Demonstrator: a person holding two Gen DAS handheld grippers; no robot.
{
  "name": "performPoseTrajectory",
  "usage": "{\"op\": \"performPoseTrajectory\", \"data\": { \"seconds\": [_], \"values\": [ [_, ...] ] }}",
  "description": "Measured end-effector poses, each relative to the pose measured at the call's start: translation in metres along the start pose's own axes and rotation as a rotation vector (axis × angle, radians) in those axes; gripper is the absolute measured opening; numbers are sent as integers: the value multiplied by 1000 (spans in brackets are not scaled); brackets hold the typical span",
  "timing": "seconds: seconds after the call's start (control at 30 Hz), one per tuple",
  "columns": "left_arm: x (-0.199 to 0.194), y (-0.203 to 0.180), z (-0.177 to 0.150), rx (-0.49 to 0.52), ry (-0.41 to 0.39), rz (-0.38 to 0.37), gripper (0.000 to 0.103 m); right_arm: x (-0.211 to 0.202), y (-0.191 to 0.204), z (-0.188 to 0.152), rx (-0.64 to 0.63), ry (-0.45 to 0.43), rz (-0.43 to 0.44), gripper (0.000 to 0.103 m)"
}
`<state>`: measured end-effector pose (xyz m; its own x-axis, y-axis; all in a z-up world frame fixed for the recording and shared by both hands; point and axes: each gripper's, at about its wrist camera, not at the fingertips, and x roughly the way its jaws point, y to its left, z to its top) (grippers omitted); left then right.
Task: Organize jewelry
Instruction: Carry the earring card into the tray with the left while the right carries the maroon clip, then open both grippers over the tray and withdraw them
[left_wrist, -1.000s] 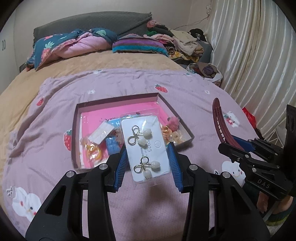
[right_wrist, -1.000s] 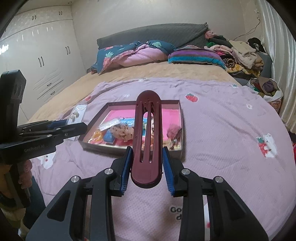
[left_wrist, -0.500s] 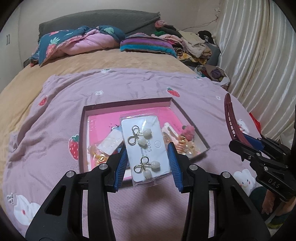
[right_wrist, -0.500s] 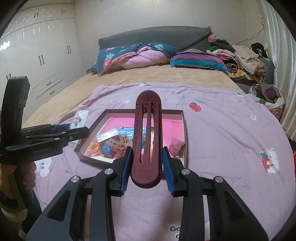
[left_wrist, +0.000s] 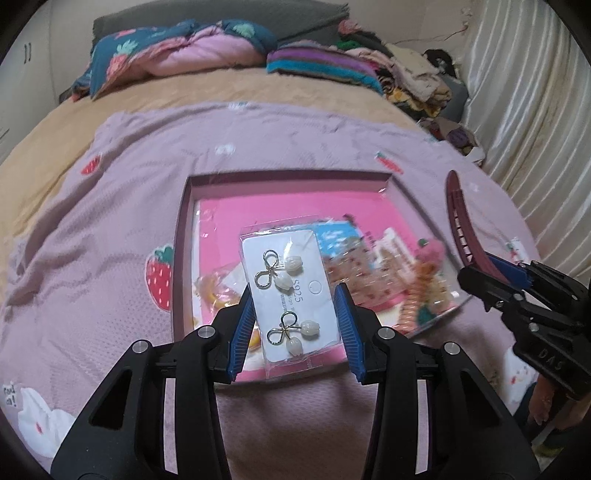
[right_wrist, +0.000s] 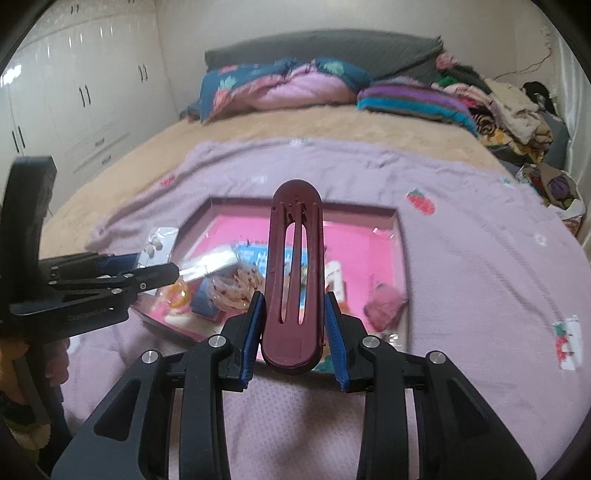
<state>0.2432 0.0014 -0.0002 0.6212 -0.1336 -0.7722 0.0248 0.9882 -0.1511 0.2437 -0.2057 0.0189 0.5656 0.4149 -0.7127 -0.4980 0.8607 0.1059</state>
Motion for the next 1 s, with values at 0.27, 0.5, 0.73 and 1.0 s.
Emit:
{"op": "performPoseTrajectory", "data": {
  "seconds": [0.27,0.5,0.73,1.0],
  "values": [
    [25,12,-9,-9,47,23,35,57,7,-4,3,84,20,32],
    [31,14,-13,-7,60,32,36,64,4,-8,21,99,17,40],
    [14,8,-10,-4,22,38,57,31,0,-9,27,27,-20,67],
    [-36,2,-15,-18,-57,40,71,-27,-11,-13,96,-67,-29,90]
  ]
}}
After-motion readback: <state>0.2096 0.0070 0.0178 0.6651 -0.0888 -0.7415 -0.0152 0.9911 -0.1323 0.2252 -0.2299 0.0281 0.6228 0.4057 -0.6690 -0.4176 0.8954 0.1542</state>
